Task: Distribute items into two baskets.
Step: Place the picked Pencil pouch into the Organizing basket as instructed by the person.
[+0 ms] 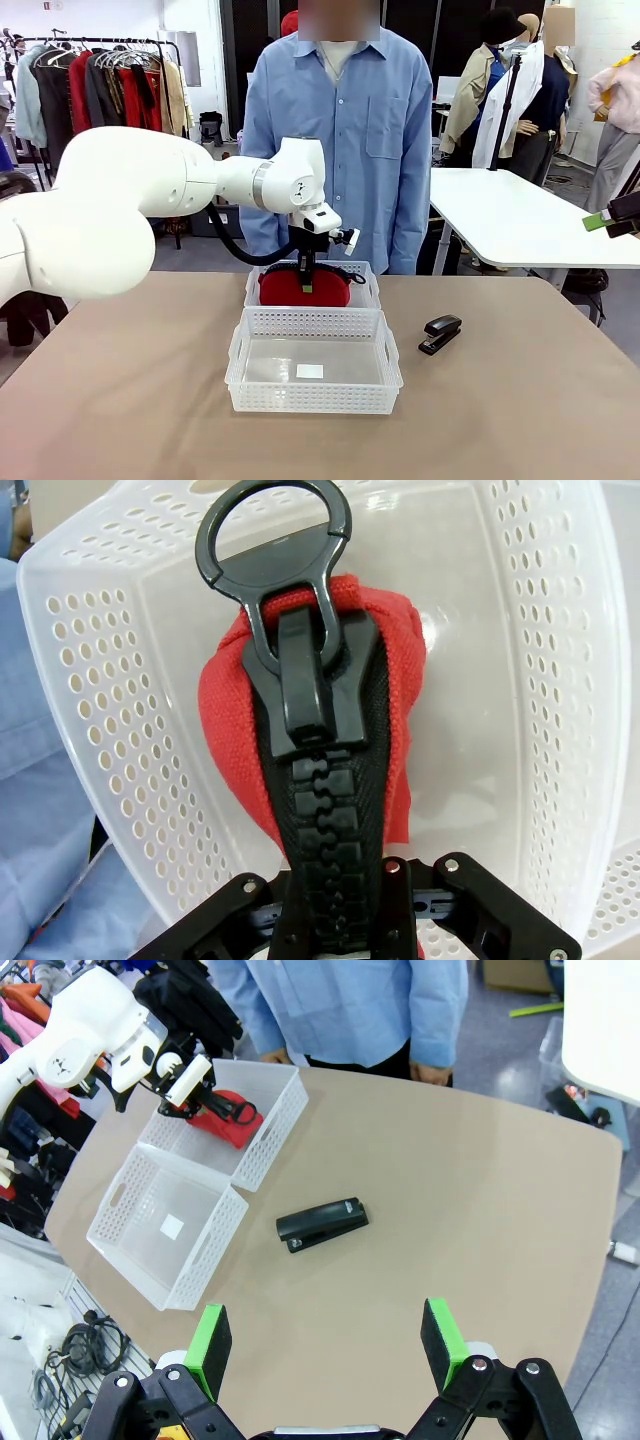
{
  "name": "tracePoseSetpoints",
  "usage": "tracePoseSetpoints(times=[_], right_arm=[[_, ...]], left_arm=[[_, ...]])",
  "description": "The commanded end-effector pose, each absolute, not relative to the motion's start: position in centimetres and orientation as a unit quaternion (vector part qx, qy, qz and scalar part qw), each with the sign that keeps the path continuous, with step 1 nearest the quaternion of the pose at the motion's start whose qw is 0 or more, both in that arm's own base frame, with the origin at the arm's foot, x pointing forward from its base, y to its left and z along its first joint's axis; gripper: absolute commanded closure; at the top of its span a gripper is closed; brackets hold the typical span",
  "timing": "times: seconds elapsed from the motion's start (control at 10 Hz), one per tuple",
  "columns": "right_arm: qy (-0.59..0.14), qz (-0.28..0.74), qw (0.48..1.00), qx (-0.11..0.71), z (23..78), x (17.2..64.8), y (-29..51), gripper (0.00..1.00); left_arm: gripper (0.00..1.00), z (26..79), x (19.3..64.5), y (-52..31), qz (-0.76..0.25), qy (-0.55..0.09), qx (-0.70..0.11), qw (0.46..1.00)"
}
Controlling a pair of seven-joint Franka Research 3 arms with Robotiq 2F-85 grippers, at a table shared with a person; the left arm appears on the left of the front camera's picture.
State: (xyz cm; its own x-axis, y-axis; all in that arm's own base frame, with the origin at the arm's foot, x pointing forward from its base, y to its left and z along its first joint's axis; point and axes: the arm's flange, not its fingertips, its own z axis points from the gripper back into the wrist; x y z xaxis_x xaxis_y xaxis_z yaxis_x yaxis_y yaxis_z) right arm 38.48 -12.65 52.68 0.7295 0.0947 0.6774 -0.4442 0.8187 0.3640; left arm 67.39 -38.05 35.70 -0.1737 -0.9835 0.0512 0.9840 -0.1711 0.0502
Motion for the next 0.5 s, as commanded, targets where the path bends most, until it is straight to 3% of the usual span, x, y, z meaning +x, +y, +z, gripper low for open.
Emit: tracePoseSetpoints(times=[0.0,0.2,0.3,0.4], right_arm=[[-0.341,0.152,0.889,0.266,52.74,38.59,-12.59,0.00],[-0.341,0.152,0.889,0.266,52.74,38.59,-12.59,0.00],[-0.341,0.152,0.889,0.266,52.74,38.59,-12.59,0.00],[-0.341,0.152,0.889,0.266,52.74,38.59,-12.59,0.00]], left_arm=[[0.53,35.91,66.81,-37.49,-0.770,-0.038,-0.019,0.637],[0.13,35.91,66.76,-37.53,-0.771,-0.036,-0.024,0.635],[0.00,35.92,66.78,-37.45,-0.771,-0.035,-0.025,0.636],[0.00,36.01,66.72,-37.32,-0.771,-0.032,-0.028,0.635]])
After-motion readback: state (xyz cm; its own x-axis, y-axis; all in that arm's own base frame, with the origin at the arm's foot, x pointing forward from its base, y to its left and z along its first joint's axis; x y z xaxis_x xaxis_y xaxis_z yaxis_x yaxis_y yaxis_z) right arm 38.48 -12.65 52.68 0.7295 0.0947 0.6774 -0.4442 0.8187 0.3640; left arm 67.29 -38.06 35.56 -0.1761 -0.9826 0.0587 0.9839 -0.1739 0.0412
